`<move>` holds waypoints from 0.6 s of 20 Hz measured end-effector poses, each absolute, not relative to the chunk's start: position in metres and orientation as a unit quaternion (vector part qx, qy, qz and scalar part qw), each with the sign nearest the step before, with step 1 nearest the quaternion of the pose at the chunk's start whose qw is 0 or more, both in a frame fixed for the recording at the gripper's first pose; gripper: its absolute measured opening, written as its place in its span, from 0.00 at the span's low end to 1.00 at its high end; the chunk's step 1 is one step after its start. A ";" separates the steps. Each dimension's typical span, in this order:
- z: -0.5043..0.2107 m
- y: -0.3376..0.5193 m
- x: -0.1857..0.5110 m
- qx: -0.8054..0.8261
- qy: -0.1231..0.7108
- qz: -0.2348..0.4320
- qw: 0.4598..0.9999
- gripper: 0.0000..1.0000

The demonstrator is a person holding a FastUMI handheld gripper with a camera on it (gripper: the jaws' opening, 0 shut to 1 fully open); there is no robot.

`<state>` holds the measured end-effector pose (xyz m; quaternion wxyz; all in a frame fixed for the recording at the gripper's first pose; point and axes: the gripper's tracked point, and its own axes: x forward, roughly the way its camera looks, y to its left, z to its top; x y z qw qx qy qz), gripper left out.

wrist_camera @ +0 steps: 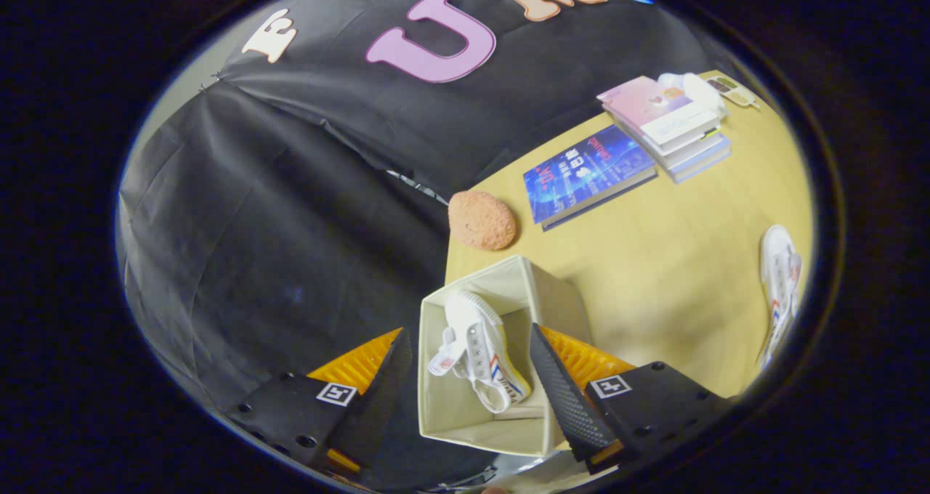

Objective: Open the storage box then place both shoes into the box .Put the left shoe in first, then the right shoe, with the right side of both shoes facing outward in a uniform manner.

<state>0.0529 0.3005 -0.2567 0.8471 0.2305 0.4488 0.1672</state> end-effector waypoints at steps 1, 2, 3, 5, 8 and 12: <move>-0.253 0.284 0.051 0.225 0.445 0.163 0.851 1.00; -0.251 0.266 0.048 0.215 0.445 0.157 0.855 1.00; -0.251 0.246 0.046 0.200 0.446 0.149 0.860 1.00; -0.255 0.206 0.034 0.167 0.457 0.135 0.863 1.00; -0.265 0.147 0.019 0.134 0.471 0.101 0.866 1.00; -0.282 0.068 0.000 0.075 0.479 0.040 0.874 1.00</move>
